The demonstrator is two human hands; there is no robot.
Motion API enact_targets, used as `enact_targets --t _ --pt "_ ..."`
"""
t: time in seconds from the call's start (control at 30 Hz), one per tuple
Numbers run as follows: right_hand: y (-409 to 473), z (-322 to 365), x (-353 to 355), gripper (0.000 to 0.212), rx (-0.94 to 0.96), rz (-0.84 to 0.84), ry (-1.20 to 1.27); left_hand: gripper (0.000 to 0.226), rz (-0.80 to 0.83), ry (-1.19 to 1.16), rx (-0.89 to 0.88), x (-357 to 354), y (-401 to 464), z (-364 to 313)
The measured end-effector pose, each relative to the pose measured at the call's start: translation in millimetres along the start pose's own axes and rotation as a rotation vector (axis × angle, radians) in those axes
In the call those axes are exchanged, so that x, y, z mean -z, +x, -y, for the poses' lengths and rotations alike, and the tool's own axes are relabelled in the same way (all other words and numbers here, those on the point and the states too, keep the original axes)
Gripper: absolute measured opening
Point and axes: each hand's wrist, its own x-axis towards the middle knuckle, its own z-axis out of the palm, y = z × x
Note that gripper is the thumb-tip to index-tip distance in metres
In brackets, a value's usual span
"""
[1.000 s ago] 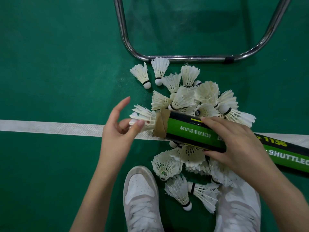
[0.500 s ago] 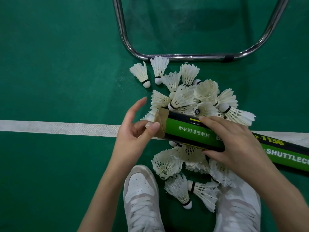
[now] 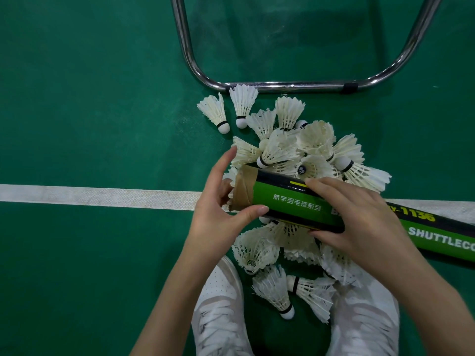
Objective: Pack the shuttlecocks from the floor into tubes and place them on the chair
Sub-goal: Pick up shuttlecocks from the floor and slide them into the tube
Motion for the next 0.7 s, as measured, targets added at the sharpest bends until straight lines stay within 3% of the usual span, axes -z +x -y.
enact_targets --t 0.2,0.7 --pt "0.7 -0.7 0.2 0.092 0.003 -0.001 0.012 0.087 -0.037 -0.030 -0.023 -2.4 0.0 -0.2" --pt "-1.3 2.1 0.5 0.091 0.017 0.008 0.018 0.085 0.163 -0.124 -0.026 -0.8 -0.9 2.5"
